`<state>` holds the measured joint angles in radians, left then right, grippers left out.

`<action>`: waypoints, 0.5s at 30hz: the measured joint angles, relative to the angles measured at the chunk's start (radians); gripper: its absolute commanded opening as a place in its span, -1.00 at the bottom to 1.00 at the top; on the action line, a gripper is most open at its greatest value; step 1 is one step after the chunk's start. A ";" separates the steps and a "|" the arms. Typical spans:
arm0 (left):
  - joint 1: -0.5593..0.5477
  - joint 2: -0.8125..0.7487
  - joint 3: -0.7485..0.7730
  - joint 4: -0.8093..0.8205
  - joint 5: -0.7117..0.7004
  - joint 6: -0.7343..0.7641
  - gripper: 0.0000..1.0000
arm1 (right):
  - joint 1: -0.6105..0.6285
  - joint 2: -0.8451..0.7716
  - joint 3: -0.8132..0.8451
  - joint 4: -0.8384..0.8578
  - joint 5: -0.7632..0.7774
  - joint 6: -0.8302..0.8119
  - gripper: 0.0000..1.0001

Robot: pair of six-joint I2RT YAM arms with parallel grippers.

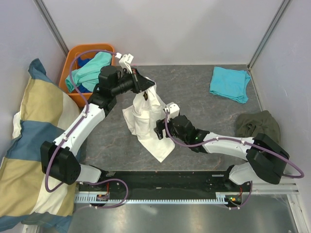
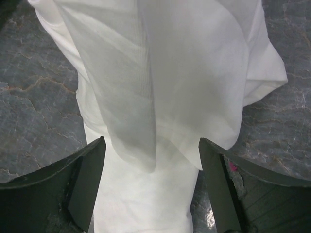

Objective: Fold and stack the t-shirts
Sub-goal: Move the tshirt to the center of the board

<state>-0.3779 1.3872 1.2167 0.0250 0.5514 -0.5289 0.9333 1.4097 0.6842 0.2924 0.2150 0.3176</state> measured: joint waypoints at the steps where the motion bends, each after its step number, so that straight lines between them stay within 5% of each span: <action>1: 0.002 -0.003 0.000 -0.002 0.000 0.000 -0.96 | 0.000 0.005 0.005 0.013 -0.001 0.000 0.65; 10: 0.019 -0.025 0.000 -0.019 0.000 0.000 -0.96 | 0.000 0.087 0.026 0.105 -0.047 0.001 0.40; 13: 0.026 -0.027 0.000 -0.025 0.000 0.000 -0.96 | 0.000 0.122 0.037 0.120 -0.069 0.003 -0.05; 14: 0.029 -0.027 0.000 -0.026 0.000 0.000 -0.96 | 0.000 0.132 0.041 0.126 -0.076 0.006 -0.61; 15: 0.032 -0.029 0.000 -0.029 0.000 0.000 -0.96 | 0.000 0.140 0.043 0.130 -0.083 0.006 -0.83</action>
<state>-0.3458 1.3586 1.2167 -0.0044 0.5518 -0.5289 0.9333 1.5497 0.7277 0.4229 0.1322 0.3241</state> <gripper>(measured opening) 0.047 0.513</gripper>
